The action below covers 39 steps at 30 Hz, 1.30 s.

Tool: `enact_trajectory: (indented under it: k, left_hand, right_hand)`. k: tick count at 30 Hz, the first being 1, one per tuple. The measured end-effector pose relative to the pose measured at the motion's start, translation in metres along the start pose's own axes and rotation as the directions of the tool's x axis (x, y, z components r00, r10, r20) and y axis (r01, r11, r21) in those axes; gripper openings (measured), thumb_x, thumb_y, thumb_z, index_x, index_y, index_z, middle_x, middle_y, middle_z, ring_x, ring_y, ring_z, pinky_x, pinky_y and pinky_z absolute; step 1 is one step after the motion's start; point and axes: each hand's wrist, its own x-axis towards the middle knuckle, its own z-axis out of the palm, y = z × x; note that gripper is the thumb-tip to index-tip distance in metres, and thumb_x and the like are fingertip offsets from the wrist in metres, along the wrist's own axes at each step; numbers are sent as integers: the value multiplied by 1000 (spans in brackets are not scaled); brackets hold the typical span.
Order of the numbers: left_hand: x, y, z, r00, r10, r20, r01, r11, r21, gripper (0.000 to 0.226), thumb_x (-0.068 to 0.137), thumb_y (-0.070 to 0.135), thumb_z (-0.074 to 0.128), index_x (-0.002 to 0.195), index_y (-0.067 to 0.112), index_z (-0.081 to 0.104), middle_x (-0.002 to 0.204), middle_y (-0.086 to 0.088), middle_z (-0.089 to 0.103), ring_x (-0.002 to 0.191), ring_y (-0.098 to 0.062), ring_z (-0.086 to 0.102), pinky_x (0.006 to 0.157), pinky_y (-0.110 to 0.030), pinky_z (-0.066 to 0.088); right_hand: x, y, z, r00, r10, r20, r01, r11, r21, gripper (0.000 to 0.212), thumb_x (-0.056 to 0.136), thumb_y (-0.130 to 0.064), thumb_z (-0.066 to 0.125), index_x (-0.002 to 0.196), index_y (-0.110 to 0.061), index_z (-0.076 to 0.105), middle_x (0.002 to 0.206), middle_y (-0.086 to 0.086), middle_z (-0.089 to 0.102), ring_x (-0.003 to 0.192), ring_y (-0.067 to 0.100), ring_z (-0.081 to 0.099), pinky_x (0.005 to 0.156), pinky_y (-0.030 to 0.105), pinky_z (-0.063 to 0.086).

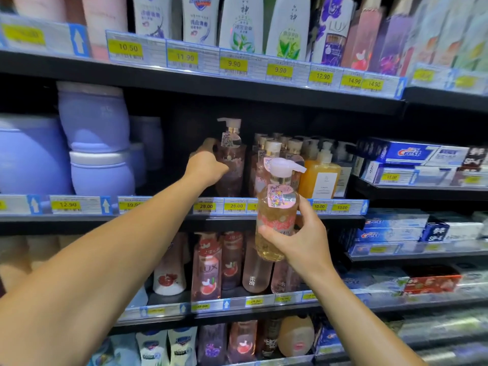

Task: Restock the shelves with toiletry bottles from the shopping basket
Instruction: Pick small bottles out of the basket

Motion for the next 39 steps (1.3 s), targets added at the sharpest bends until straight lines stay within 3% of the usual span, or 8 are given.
enact_trajectory:
  k: [11, 14, 18, 21, 25, 31, 36, 39]
  left_hand:
    - [12, 9, 4, 994, -81, 78, 81, 997, 9, 77, 75, 38, 82, 138, 19, 44, 131, -9, 59, 118, -30, 56, 96, -40, 49]
    - [5, 6, -5, 997, -65, 46, 65, 998, -10, 79, 76, 35, 81, 142, 16, 42, 133, -8, 58, 121, -28, 55, 97, -35, 47]
    - [-28, 1, -27, 998, 29, -59, -35, 993, -112, 48, 80, 25, 76, 125, 17, 60, 113, 0, 68, 105, -16, 62, 85, -27, 49]
    - [-60, 1, -44, 966, 179, 186, -94, 914, -394, 31, 81, 8, 72, 111, 15, 68, 103, -6, 72, 97, -19, 67, 85, -38, 57]
    - [-92, 2, -61, 866, 344, 363, -104, 833, -543, 43, 82, 9, 73, 124, 10, 63, 118, -9, 69, 111, -24, 65, 92, -37, 55]
    - [-104, 3, -69, 913, 302, 276, -168, 892, -421, 57, 72, 11, 83, 124, 16, 61, 108, 2, 73, 99, -12, 70, 85, -25, 55]
    - [-104, 8, -71, 929, 299, 221, -214, 916, -339, 56, 67, 11, 86, 118, 16, 66, 95, 9, 75, 89, -4, 70, 75, -17, 51]
    - [-100, 16, -77, 929, 328, 170, -252, 899, -358, 55, 65, 6, 87, 115, 18, 67, 96, 8, 76, 90, -3, 70, 75, -16, 51]
  right_hand:
    - [-2, 7, -1, 1000, 5, 19, -5, 1000, -7, 63, 60, -42, 84, 117, -43, 57, 108, -17, 67, 95, 1, 65, 73, 16, 52]
    - [-3, 5, 2, 999, -7, 34, 7, 1000, -4, 64, 61, -43, 84, 118, -44, 56, 109, -17, 66, 96, 1, 65, 75, 18, 52]
    - [0, -3, 12, 998, -50, 44, 49, 999, 12, 64, 61, -43, 84, 119, -43, 56, 108, -20, 66, 96, -2, 64, 73, 10, 49]
    - [6, -11, 24, 996, -73, 54, 71, 996, 48, 65, 61, -43, 84, 119, -46, 54, 112, -18, 65, 98, -2, 63, 75, 8, 48]
    - [15, -24, 42, 991, -113, 73, 109, 992, 68, 67, 64, -44, 83, 124, -36, 55, 116, -16, 64, 104, -3, 59, 79, 6, 44]
    - [20, -32, 61, 985, -139, 107, 127, 986, 107, 68, 63, -33, 85, 124, -36, 55, 118, -12, 62, 102, -3, 61, 77, 9, 48]
    - [19, -33, 65, 978, -154, 141, 136, 982, 128, 72, 62, -38, 80, 127, -38, 50, 119, -14, 58, 103, -7, 57, 77, 6, 45]
    - [19, -25, 57, 970, -154, 187, 144, 987, 68, 79, 63, -48, 75, 134, -43, 39, 130, -24, 47, 116, -13, 46, 83, 2, 40]
